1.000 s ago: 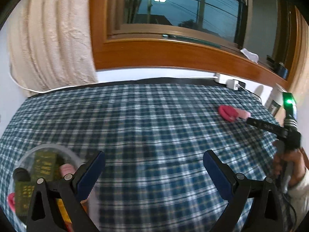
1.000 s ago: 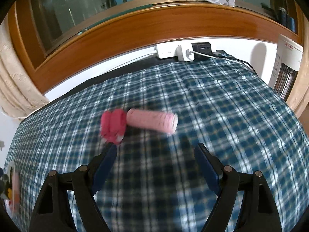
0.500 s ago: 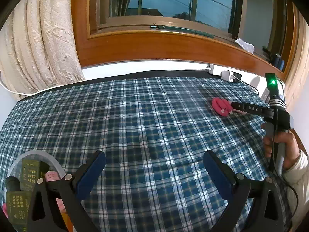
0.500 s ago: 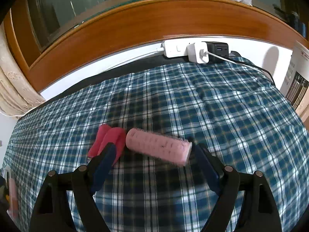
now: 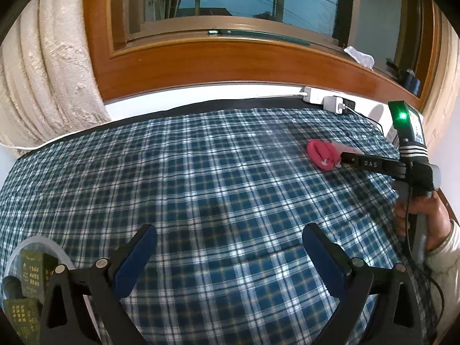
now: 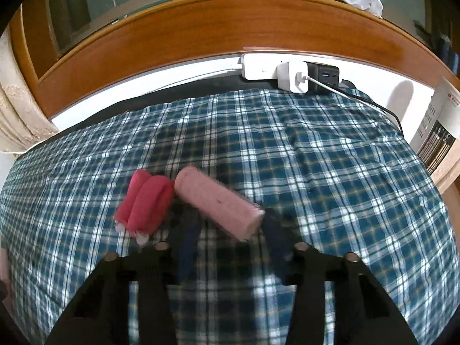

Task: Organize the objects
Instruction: 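Grasp the pink hair roller with the right tool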

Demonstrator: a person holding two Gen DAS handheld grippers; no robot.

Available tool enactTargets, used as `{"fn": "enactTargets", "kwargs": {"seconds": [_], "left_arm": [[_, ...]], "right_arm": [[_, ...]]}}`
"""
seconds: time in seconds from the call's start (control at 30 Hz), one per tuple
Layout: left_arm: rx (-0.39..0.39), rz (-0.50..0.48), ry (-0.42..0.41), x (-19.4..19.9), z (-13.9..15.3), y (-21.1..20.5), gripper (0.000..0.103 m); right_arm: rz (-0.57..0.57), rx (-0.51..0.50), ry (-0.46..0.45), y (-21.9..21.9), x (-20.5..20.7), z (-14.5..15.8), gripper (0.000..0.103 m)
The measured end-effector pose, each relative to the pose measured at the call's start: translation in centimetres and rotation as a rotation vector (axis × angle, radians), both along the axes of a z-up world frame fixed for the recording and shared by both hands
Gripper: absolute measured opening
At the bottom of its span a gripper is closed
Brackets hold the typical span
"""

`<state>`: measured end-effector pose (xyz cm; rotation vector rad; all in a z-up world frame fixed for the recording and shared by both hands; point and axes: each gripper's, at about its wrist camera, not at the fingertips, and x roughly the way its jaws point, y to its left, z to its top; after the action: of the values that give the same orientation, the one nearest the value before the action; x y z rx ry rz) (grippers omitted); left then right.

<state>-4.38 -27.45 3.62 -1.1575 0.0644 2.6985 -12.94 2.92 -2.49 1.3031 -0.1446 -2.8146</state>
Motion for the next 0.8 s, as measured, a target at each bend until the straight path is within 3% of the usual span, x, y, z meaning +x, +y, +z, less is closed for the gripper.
{"fn": "enactTargets", "kwargs": {"seconds": [0.37,0.53,0.67,0.8], "left_arm": [[0.001,-0.059,-0.046,-2.2,-0.8,3.6,0.102],[-0.012,-0.078,-0.057,-2.6,-1.1,5.0,0.102],[-0.017,-0.085,-0.062,-3.0,-1.3,5.7,0.102],[-0.016,-0.089,-0.065,-3.2,-1.5,6.0,0.102]], "right_arm": [[0.119,-0.099,-0.008,2.5,2.2,0.0,0.039],[0.170,-0.098,-0.013,2.7,3.4,0.1,0.044],[0.203,-0.058,0.025,2.7,4.3,0.6,0.061],[0.221,0.013,0.074,2.2,4.9,1.3,0.062]]}}
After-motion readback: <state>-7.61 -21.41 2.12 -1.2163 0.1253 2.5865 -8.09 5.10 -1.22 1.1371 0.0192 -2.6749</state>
